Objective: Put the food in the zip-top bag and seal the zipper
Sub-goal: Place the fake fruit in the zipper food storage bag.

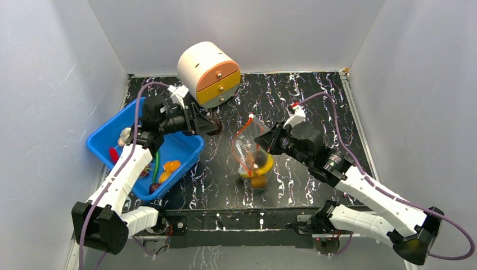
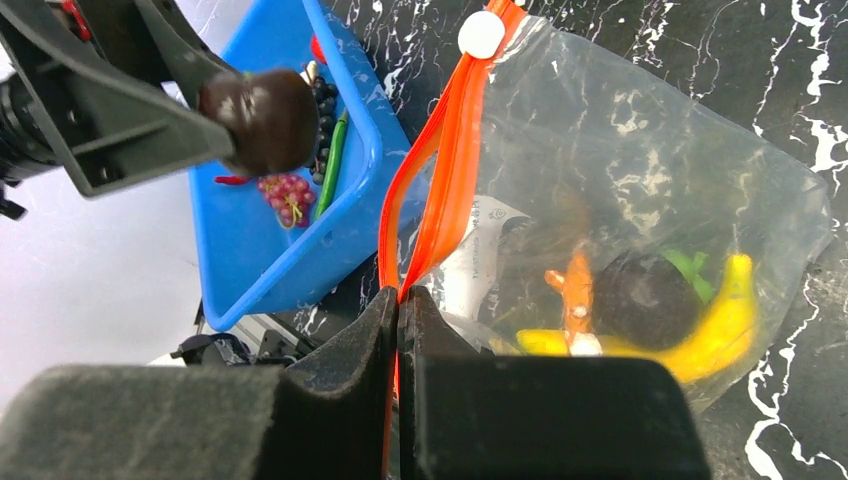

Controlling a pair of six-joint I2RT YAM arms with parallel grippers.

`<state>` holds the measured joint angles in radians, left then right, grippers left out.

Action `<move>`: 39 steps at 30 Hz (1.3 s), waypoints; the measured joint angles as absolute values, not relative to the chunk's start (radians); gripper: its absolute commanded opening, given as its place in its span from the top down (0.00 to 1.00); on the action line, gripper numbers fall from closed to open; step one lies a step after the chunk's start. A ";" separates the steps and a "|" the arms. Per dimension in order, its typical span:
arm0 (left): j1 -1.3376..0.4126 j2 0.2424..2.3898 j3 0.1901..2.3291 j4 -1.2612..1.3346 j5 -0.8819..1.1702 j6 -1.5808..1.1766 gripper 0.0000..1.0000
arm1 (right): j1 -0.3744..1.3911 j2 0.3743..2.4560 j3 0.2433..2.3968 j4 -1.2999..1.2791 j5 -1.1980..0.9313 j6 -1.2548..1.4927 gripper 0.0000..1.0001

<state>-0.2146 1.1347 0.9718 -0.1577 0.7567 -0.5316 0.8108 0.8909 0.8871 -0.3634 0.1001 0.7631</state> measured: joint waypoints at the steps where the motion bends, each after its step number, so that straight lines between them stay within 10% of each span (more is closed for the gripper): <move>1: -0.236 1.131 0.947 -0.122 0.781 -0.552 0.56 | 0.810 0.897 0.887 -0.357 0.098 0.766 1.00; 39: -0.619 1.266 0.924 -0.027 0.635 -0.576 0.51 | 0.811 0.908 0.884 -0.300 0.024 0.788 1.00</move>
